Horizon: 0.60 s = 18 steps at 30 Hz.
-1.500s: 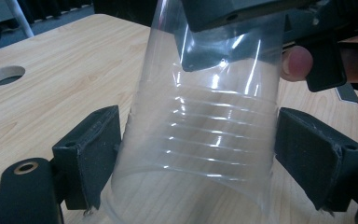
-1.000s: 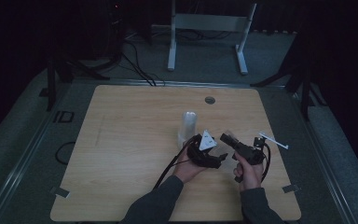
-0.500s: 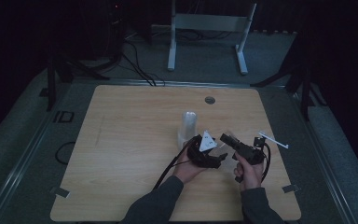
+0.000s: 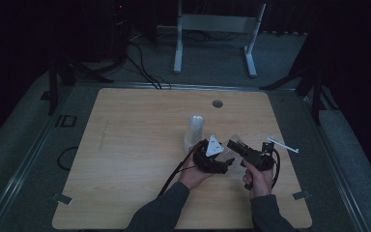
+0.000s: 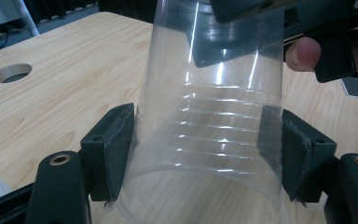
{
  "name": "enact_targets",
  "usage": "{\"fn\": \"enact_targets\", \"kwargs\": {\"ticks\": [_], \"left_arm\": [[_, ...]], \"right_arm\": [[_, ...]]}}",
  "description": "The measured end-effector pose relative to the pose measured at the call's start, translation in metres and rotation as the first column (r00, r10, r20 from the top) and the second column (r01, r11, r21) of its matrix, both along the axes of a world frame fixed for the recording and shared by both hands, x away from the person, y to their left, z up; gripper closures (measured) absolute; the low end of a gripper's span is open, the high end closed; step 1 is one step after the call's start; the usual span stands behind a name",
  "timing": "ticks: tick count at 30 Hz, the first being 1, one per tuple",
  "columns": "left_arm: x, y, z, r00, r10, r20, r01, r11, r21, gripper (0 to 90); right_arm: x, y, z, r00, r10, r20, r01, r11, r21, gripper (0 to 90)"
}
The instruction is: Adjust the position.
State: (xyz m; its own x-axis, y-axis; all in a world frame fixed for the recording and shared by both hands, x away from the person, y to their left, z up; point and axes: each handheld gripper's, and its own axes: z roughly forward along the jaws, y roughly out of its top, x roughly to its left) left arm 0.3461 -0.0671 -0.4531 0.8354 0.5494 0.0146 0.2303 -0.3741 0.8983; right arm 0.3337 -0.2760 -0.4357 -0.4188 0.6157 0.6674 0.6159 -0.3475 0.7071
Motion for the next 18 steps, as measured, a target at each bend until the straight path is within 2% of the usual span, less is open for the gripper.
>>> {"fn": "enact_targets", "kwargs": {"ticks": [18], "left_arm": [[0.0025,0.0081,0.0023,0.9997,0.025,0.006,-0.025,0.9996,0.011,29.0]], "right_arm": [[-0.0028,-0.0032,-0.0011,0.9993,0.036,0.007,-0.036,0.9984,-0.044,31.1]]}}
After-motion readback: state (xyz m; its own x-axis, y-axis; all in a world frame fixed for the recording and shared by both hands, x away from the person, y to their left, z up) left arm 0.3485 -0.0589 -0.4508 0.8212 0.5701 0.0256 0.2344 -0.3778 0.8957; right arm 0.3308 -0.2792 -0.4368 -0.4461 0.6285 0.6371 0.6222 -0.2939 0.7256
